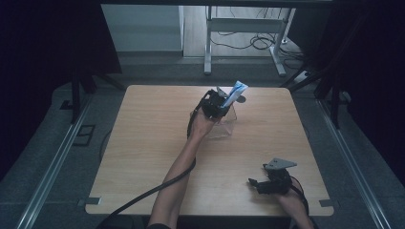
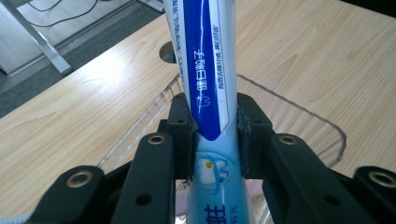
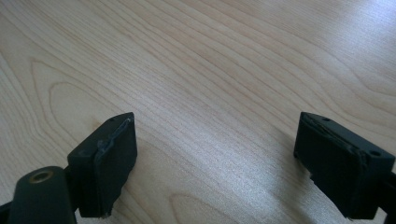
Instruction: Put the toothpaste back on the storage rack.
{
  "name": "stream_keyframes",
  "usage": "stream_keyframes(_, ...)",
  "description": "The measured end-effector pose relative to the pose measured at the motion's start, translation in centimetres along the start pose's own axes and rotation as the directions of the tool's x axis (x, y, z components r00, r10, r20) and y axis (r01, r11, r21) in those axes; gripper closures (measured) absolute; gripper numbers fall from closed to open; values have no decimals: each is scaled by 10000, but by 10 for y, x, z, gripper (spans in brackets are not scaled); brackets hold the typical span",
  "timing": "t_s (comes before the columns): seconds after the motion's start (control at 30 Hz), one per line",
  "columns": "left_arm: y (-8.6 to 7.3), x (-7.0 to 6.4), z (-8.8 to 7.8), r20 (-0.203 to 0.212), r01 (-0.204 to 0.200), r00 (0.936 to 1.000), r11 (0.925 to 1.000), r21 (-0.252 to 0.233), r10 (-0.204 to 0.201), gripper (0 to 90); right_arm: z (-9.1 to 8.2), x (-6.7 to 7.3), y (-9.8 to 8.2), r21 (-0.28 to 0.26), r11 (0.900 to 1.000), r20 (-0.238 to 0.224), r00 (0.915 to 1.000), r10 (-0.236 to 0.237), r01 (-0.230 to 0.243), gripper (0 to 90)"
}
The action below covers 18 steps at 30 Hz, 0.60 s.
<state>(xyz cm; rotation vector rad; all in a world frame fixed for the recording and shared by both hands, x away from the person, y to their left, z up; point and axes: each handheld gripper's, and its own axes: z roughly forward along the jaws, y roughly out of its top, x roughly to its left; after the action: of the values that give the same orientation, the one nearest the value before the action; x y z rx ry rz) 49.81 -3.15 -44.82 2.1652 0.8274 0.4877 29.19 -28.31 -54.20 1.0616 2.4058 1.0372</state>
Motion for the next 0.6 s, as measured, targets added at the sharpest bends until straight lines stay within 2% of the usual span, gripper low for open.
stream_keyframes(0.27, -2, -2, -1, 21, -131, 9999, 9998, 176, 131, 698, 0, 0, 0, -2, 10000, 1, 10000, -3, 3, 132)
stream_keyframes(0.6, -5, -1, -6, 238, -10, 9997, 9998, 209, 5, 684, 0, 0, 0, 0, 10000, 2, 10000, -5, 5, 132)
